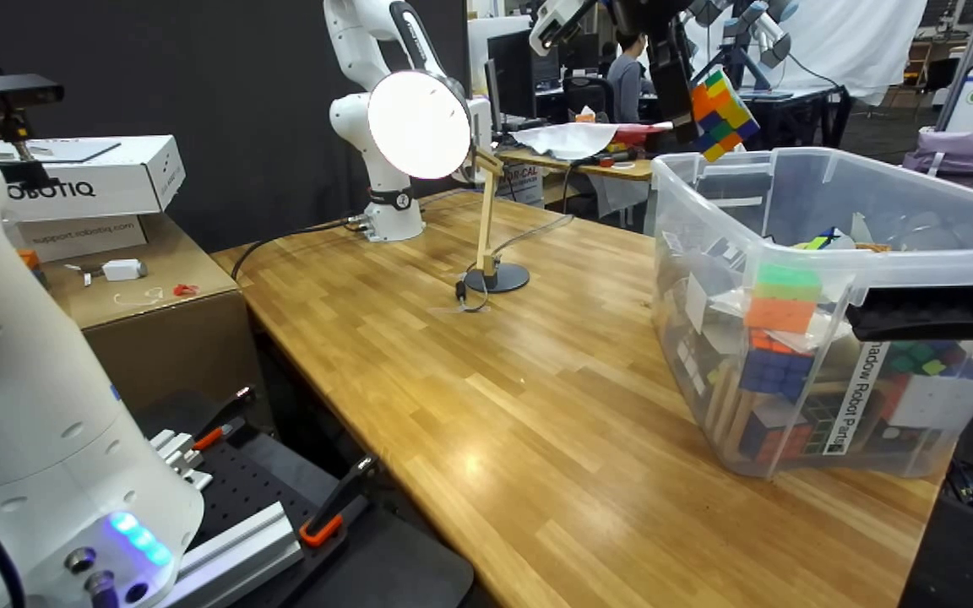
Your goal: Put the Rubik's cube in the storage box then switch the desk lamp off and on
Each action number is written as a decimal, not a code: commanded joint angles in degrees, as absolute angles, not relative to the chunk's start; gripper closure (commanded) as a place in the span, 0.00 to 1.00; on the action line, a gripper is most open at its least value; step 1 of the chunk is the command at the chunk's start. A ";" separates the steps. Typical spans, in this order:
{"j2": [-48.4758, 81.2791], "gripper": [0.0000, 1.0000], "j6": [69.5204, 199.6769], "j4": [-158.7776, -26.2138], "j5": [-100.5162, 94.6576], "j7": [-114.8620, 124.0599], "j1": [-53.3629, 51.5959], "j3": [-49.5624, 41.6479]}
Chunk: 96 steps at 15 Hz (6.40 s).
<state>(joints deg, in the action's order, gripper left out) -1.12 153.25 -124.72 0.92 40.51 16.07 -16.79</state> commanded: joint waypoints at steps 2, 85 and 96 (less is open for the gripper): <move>1.59 0.61 154.45 -122.35 1.15 41.21 16.62 -16.88; -5.01 0.00 142.29 -124.49 7.84 26.30 17.38 -17.37; -10.48 0.00 146.64 -136.86 2.19 29.60 18.30 -14.02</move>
